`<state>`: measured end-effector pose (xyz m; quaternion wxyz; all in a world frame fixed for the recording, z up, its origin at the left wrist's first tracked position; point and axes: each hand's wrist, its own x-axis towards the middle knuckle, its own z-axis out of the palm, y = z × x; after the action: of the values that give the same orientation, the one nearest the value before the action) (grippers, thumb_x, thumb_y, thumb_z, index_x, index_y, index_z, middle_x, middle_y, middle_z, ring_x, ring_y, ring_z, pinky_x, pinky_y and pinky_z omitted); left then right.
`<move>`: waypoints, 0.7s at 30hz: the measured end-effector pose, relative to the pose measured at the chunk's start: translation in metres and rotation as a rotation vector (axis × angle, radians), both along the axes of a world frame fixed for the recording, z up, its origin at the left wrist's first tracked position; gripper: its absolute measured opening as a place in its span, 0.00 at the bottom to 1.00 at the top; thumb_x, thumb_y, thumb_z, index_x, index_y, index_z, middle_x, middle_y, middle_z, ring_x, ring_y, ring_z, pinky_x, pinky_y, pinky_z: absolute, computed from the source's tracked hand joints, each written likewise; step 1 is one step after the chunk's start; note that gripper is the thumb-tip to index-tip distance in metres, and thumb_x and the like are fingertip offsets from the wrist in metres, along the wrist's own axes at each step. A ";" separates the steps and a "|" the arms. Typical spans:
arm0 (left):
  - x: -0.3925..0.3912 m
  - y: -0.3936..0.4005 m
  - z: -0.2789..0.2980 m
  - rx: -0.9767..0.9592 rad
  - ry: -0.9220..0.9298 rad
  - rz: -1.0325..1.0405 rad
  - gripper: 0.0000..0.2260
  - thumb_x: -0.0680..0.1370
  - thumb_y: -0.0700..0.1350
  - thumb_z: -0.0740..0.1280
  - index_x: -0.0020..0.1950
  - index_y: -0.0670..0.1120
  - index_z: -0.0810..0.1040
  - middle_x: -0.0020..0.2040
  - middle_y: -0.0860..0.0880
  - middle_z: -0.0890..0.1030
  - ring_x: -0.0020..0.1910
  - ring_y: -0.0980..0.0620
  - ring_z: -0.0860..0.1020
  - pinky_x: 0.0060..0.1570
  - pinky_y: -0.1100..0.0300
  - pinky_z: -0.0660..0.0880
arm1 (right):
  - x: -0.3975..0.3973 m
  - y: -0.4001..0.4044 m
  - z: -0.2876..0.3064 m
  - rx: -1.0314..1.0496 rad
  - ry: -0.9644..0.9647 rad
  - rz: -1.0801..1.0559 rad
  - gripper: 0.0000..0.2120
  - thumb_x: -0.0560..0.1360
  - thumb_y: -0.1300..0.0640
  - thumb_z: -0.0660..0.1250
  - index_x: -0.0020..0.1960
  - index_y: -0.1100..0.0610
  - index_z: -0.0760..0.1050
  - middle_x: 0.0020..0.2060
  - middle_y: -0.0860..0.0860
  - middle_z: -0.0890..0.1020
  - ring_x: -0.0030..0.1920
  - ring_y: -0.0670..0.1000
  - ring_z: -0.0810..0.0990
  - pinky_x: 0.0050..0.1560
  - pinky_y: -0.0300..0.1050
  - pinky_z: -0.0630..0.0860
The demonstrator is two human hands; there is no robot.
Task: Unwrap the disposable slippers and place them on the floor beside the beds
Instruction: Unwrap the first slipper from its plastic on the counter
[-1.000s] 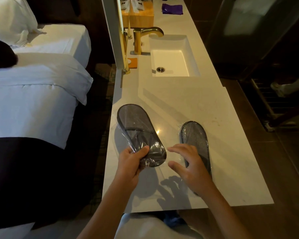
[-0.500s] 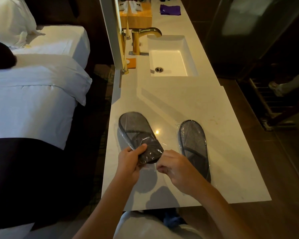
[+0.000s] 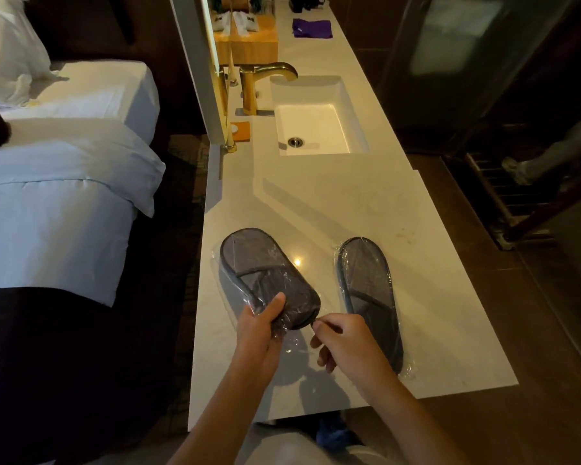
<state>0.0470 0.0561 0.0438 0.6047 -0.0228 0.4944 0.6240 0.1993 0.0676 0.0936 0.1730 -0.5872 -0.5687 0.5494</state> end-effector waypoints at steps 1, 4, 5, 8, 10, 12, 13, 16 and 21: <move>0.005 -0.002 0.000 0.026 0.005 -0.002 0.25 0.71 0.39 0.74 0.67 0.41 0.74 0.56 0.39 0.86 0.54 0.41 0.85 0.48 0.50 0.83 | -0.001 -0.001 0.001 -0.057 0.046 -0.084 0.10 0.79 0.56 0.64 0.42 0.56 0.80 0.31 0.51 0.83 0.24 0.44 0.78 0.24 0.36 0.74; 0.016 -0.007 0.002 0.087 0.044 -0.039 0.26 0.70 0.40 0.75 0.67 0.41 0.74 0.57 0.38 0.85 0.56 0.40 0.84 0.50 0.50 0.83 | -0.002 -0.002 0.003 -0.131 0.125 -0.258 0.08 0.76 0.56 0.66 0.41 0.57 0.80 0.29 0.50 0.83 0.23 0.45 0.77 0.22 0.37 0.71; 0.018 -0.008 0.001 0.092 0.052 -0.050 0.25 0.70 0.40 0.75 0.66 0.42 0.74 0.57 0.38 0.85 0.56 0.40 0.84 0.50 0.50 0.82 | -0.001 -0.001 0.004 -0.155 0.166 -0.296 0.07 0.76 0.56 0.67 0.41 0.57 0.80 0.30 0.51 0.83 0.23 0.46 0.77 0.21 0.38 0.70; 0.022 -0.009 0.000 0.093 0.066 -0.095 0.22 0.71 0.38 0.74 0.63 0.43 0.75 0.53 0.40 0.86 0.53 0.41 0.85 0.47 0.52 0.82 | 0.001 0.000 0.006 -0.187 0.202 -0.329 0.05 0.75 0.58 0.69 0.44 0.59 0.80 0.32 0.54 0.84 0.24 0.48 0.77 0.22 0.39 0.71; 0.025 -0.011 0.000 0.086 0.079 -0.141 0.22 0.70 0.37 0.74 0.63 0.42 0.75 0.51 0.40 0.87 0.52 0.40 0.85 0.46 0.52 0.83 | 0.001 -0.001 0.007 -0.202 0.202 -0.336 0.05 0.75 0.57 0.69 0.45 0.59 0.80 0.30 0.54 0.83 0.25 0.48 0.77 0.23 0.39 0.72; 0.026 -0.012 0.002 0.084 0.102 -0.195 0.24 0.68 0.39 0.76 0.63 0.40 0.75 0.52 0.37 0.86 0.52 0.38 0.85 0.48 0.49 0.83 | 0.001 -0.001 0.009 -0.221 0.238 -0.359 0.07 0.76 0.57 0.69 0.47 0.61 0.79 0.28 0.53 0.81 0.24 0.47 0.76 0.23 0.39 0.72; 0.025 -0.010 0.004 0.080 0.112 -0.208 0.25 0.68 0.41 0.76 0.63 0.40 0.75 0.53 0.37 0.86 0.53 0.38 0.84 0.50 0.47 0.83 | 0.001 -0.001 0.009 -0.221 0.250 -0.368 0.08 0.76 0.57 0.69 0.48 0.62 0.78 0.27 0.52 0.80 0.24 0.47 0.76 0.23 0.39 0.71; 0.009 0.008 0.008 0.038 0.080 -0.140 0.22 0.72 0.47 0.73 0.63 0.41 0.77 0.55 0.37 0.85 0.55 0.38 0.84 0.57 0.41 0.80 | 0.006 -0.004 0.010 -0.220 0.249 -0.382 0.07 0.76 0.57 0.69 0.48 0.61 0.78 0.24 0.51 0.79 0.22 0.45 0.74 0.21 0.37 0.70; -0.035 0.066 0.009 -0.128 0.054 0.015 0.14 0.80 0.47 0.68 0.63 0.42 0.77 0.56 0.38 0.85 0.52 0.38 0.85 0.55 0.41 0.81 | 0.015 -0.013 0.005 -0.283 0.259 -0.369 0.06 0.76 0.57 0.69 0.50 0.61 0.78 0.24 0.52 0.79 0.23 0.46 0.74 0.24 0.39 0.71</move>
<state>0.0125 0.1217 0.0527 0.5838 -0.0482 0.5492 0.5960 0.2145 0.0549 0.0983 0.2577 -0.6242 -0.3427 0.6531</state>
